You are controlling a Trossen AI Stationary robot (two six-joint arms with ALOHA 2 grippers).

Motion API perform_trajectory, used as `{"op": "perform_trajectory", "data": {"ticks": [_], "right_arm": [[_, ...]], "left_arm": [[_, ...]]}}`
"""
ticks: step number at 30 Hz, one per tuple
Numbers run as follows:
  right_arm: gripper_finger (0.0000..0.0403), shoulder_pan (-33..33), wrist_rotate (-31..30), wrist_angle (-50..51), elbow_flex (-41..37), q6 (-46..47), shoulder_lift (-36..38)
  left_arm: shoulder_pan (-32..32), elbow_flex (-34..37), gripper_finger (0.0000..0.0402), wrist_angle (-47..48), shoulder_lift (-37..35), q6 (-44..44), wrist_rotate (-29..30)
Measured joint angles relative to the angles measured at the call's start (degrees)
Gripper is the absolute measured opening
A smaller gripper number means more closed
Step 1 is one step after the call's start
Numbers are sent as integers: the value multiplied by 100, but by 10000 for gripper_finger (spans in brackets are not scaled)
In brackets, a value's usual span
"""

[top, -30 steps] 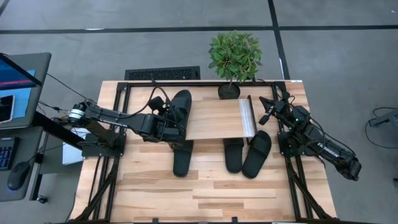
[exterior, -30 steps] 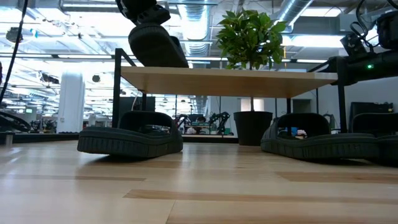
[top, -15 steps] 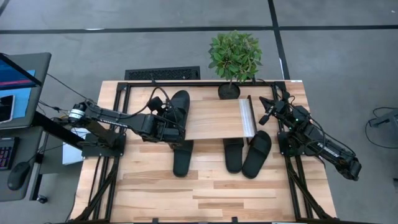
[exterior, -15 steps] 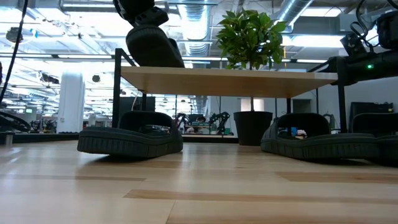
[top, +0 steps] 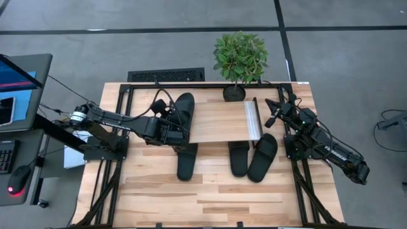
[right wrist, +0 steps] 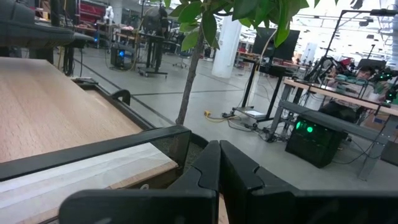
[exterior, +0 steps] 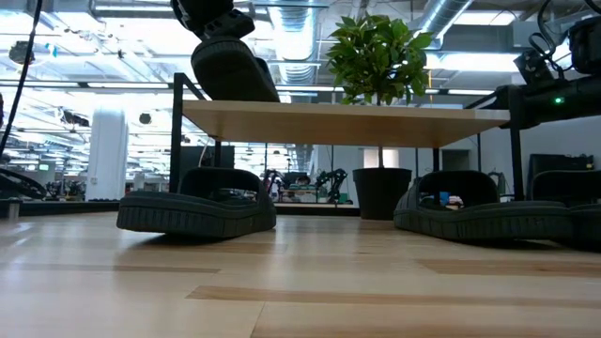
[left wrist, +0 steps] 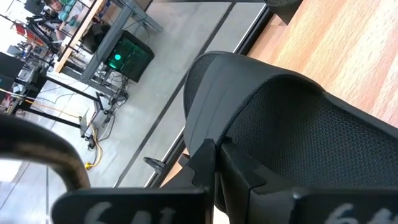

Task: Pick and place slides into the shelf
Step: Put the black slide on the shelf

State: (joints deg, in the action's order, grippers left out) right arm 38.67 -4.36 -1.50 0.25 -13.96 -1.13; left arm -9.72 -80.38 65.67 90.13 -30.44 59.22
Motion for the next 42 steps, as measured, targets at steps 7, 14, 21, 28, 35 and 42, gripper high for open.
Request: {"op": "perform_trajectory", "data": {"ticks": [7,14,21,28,35,42], "right_arm": [[0,-1,0,0,1,0,0],[0,-1,0,0,2,0,0],[0,-1,0,0,2,0,0],[0,-1,0,0,2,0,0],[0,-1,0,1,2,0,0],[0,0,-2,1,1,-1,0]], "left_arm": [[0,2,0,30,0,0,0],[0,2,0,37,0,-20,-42],[0,2,0,37,0,-24,-82],[7,2,5,35,0,-22,-337],[9,4,34,33,0,-38,-346],[17,3,56,33,0,-46,-462]]}}
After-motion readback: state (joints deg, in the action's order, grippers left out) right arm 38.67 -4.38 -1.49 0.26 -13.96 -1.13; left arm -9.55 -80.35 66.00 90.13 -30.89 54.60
